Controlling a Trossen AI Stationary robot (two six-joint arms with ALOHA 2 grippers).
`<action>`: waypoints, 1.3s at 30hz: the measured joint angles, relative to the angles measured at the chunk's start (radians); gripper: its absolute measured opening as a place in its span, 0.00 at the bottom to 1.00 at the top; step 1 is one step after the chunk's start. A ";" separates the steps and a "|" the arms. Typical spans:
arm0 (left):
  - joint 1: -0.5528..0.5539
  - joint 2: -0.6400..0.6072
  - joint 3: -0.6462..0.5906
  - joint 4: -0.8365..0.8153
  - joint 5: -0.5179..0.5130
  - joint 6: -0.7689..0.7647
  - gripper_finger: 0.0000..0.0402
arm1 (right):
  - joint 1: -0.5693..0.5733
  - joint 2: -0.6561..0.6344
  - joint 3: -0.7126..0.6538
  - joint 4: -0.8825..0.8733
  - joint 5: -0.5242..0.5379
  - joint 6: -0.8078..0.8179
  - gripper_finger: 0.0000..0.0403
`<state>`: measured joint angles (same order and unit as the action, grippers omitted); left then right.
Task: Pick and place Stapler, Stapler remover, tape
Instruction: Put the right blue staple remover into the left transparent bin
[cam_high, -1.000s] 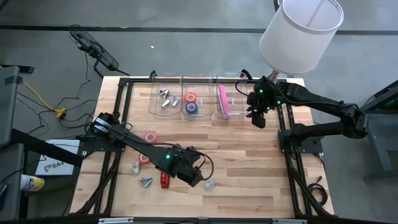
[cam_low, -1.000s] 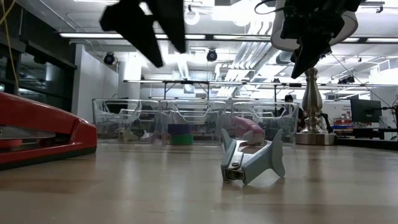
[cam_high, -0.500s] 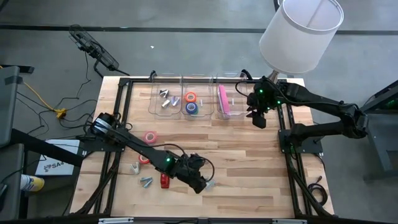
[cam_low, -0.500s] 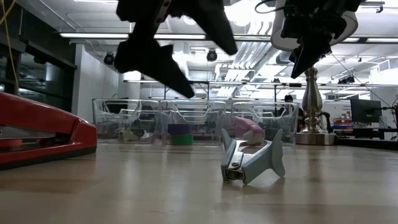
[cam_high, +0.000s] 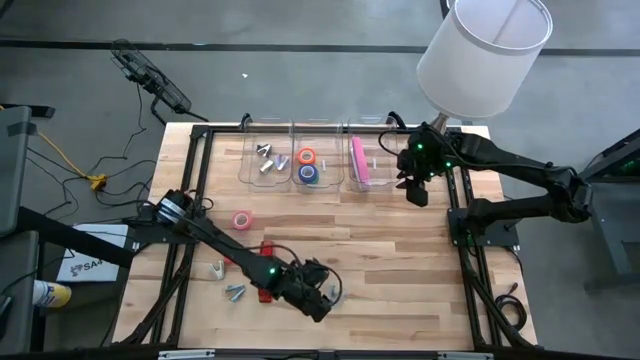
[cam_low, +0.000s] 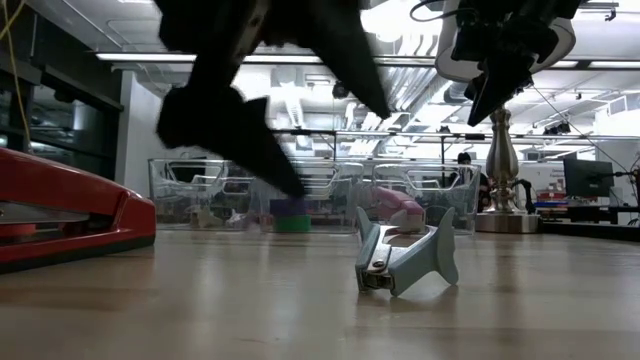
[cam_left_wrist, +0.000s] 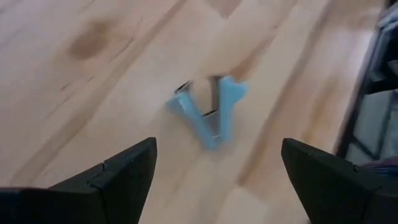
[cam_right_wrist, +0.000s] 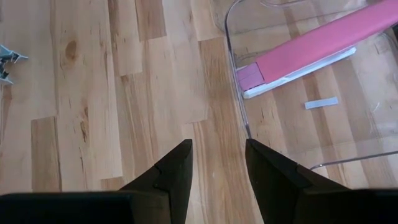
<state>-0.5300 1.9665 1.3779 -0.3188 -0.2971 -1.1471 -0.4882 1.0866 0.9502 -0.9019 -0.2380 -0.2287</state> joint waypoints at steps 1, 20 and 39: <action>-0.002 0.003 -0.004 -0.008 -0.001 -0.003 0.84 | 0.000 0.000 0.000 -0.001 0.000 0.000 0.35; -0.008 -0.087 -0.001 -0.359 -0.072 -0.036 0.84 | 0.220 0.019 0.000 0.047 -0.229 -0.046 0.35; -0.007 -0.200 -0.001 -0.677 -0.167 -0.036 0.84 | 0.689 0.357 0.000 0.473 -0.068 -0.040 0.51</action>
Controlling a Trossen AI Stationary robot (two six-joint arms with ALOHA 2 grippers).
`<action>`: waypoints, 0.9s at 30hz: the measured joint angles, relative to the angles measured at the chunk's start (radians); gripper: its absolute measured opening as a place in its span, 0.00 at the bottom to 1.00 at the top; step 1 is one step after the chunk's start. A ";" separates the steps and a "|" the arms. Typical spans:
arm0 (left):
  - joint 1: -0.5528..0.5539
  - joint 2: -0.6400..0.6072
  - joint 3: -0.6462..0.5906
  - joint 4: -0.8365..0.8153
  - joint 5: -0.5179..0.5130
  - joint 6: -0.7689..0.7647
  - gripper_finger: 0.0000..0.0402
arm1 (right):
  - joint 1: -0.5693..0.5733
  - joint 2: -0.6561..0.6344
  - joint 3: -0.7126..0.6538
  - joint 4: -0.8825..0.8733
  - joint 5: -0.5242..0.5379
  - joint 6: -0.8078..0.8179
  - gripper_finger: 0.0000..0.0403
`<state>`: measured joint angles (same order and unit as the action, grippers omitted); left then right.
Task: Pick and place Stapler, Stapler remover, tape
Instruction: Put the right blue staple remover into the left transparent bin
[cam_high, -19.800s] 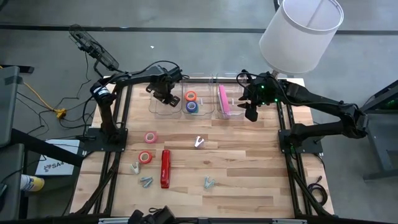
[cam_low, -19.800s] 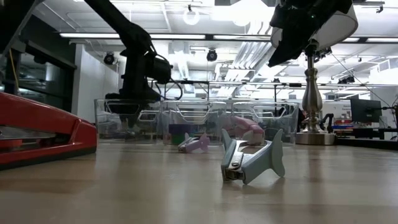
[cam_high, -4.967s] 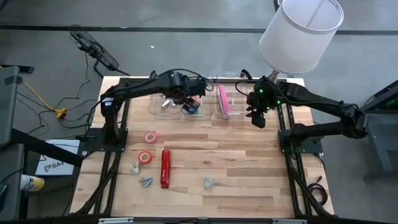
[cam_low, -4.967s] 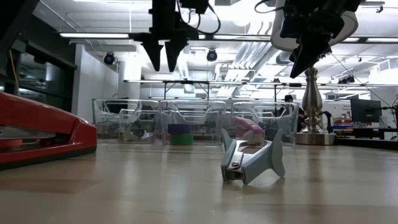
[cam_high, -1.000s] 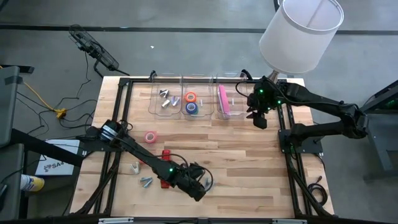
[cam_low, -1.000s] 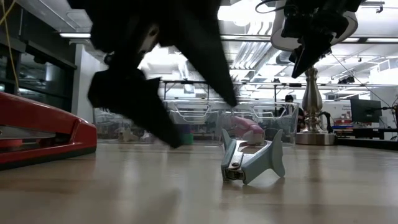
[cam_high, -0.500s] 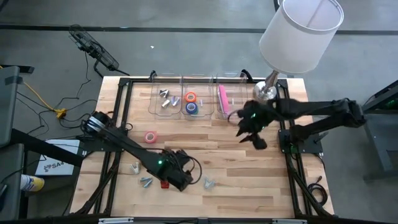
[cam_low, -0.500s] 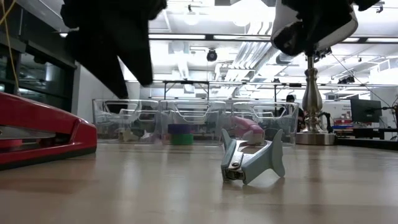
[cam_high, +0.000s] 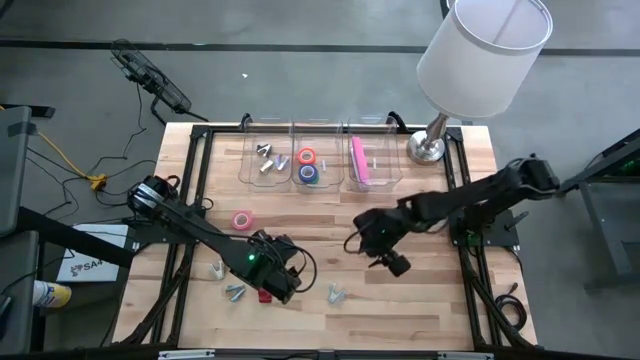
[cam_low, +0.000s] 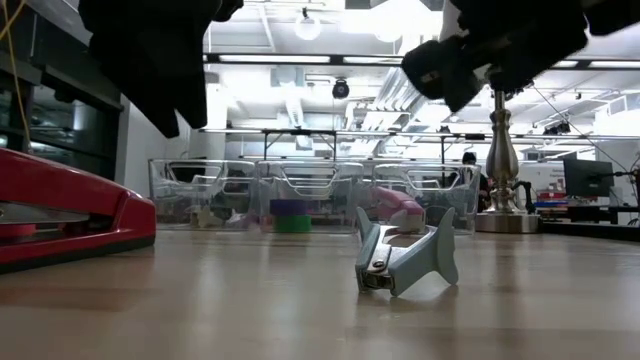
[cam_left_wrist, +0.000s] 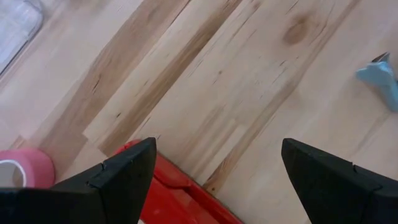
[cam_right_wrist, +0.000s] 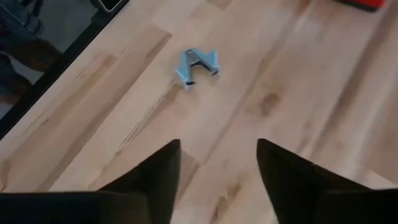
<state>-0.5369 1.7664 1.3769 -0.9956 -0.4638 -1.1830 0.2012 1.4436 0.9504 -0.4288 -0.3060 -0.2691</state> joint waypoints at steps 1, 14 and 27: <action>0.000 0.000 0.000 -0.002 0.000 0.000 0.84 | 0.012 0.019 0.000 0.018 0.001 0.000 0.54; 0.000 0.000 0.000 -0.002 -0.003 -0.026 0.84 | 0.167 0.242 0.078 0.179 0.134 -0.055 0.75; 0.000 0.000 0.000 -0.003 0.011 -0.035 0.84 | 0.192 0.444 0.338 0.013 0.239 -0.160 0.75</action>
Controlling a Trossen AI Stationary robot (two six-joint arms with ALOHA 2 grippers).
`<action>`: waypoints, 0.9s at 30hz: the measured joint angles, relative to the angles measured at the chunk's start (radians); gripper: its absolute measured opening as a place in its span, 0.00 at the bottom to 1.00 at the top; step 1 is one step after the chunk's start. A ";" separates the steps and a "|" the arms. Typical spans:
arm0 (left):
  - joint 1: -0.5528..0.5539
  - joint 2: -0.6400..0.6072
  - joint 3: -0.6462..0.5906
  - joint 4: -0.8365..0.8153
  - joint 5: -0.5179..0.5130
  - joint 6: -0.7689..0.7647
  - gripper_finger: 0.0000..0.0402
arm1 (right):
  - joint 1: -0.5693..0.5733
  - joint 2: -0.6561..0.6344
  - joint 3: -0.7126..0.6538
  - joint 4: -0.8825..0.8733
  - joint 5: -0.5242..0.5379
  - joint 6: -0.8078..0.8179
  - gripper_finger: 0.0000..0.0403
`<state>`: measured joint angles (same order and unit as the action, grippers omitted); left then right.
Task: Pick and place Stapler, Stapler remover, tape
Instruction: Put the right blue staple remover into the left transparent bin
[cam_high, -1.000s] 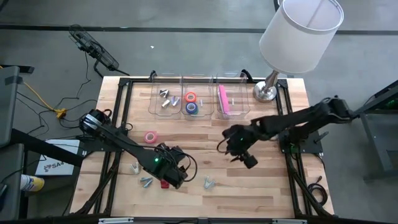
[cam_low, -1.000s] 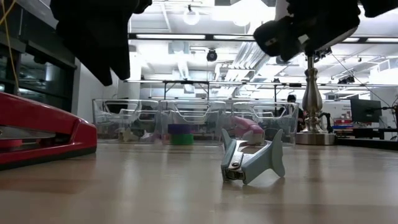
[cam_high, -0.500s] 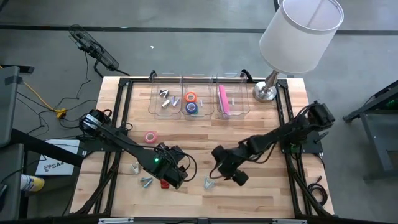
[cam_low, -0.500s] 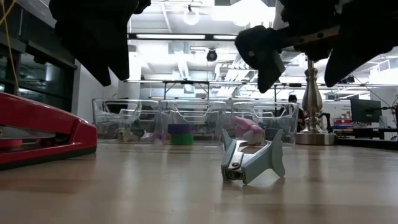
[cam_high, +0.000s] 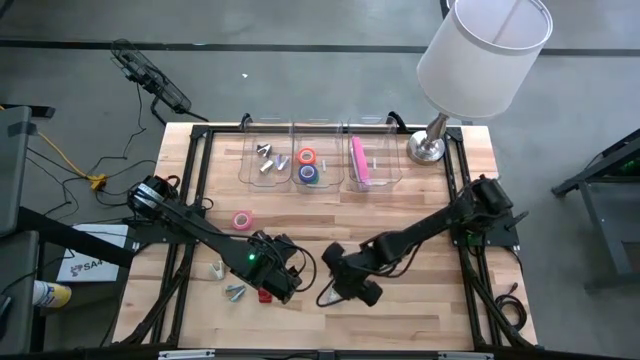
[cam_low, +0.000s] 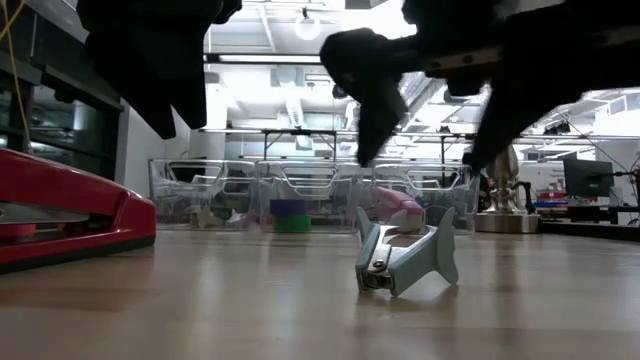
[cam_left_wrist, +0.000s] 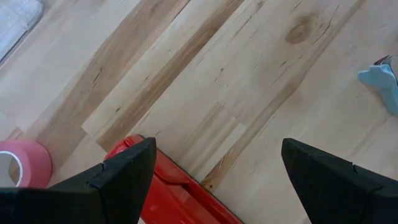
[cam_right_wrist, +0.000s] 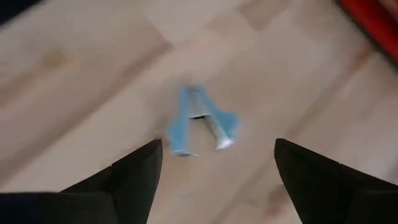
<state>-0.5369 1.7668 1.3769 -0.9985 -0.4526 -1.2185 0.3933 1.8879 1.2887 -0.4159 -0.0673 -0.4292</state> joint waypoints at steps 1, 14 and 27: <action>0.000 0.000 0.000 0.000 0.000 -0.002 0.84 | 0.001 0.002 0.007 -0.001 0.032 0.002 0.75; 0.000 0.000 0.000 -0.005 -0.003 -0.024 0.84 | 0.007 0.004 0.013 -0.051 0.092 0.009 0.75; 0.000 0.000 0.000 -0.008 -0.011 -0.043 0.84 | 0.030 0.004 0.012 -0.007 0.226 -0.069 0.75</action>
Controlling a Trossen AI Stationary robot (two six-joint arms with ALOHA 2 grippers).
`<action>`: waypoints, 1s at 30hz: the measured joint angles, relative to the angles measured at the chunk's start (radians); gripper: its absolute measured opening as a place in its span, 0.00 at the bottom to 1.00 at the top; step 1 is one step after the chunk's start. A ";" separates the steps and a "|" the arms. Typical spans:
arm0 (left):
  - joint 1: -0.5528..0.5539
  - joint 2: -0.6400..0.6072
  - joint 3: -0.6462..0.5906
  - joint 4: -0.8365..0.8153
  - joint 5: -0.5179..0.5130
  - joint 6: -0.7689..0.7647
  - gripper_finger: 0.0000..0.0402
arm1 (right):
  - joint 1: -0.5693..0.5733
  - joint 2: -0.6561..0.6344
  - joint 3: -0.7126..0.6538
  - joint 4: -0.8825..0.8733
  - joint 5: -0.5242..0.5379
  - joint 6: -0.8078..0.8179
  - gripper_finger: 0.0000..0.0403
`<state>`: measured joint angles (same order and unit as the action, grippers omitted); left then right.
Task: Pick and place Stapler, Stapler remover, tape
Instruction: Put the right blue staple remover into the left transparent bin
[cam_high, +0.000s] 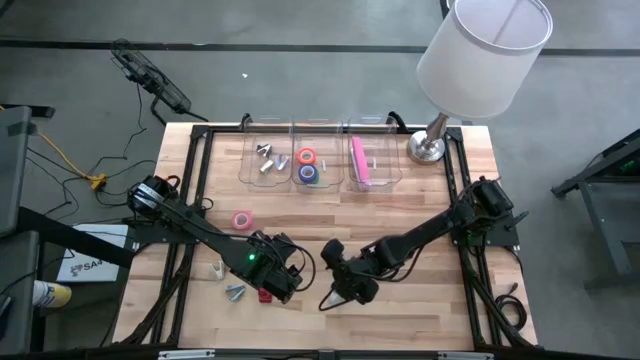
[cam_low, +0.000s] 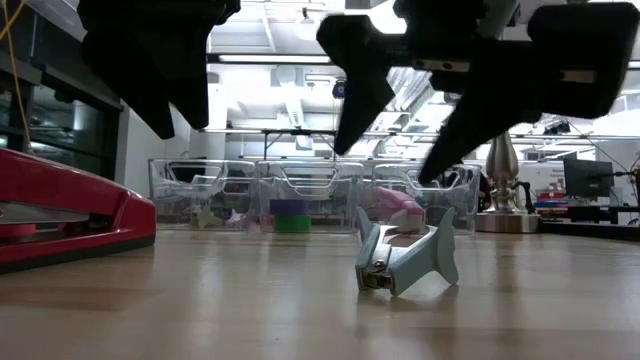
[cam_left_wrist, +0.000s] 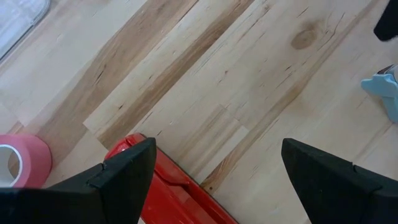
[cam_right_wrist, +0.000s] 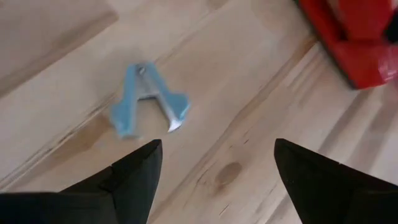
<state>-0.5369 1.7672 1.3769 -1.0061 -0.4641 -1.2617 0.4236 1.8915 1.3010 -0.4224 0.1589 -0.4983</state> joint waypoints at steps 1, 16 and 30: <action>0.000 0.000 0.000 0.000 0.000 0.000 0.84 | 0.004 0.000 0.000 0.010 0.004 0.002 0.75; 0.000 0.000 0.000 -0.001 -0.003 -0.026 0.84 | 0.033 0.000 0.000 0.043 -0.044 0.052 0.75; 0.000 0.000 0.000 -0.016 -0.003 -0.033 0.84 | 0.033 0.014 -0.001 0.040 -0.159 0.051 0.75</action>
<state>-0.5369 1.7676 1.3769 -1.0225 -0.4667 -1.2945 0.4564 1.9055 1.3003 -0.3826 0.0004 -0.4472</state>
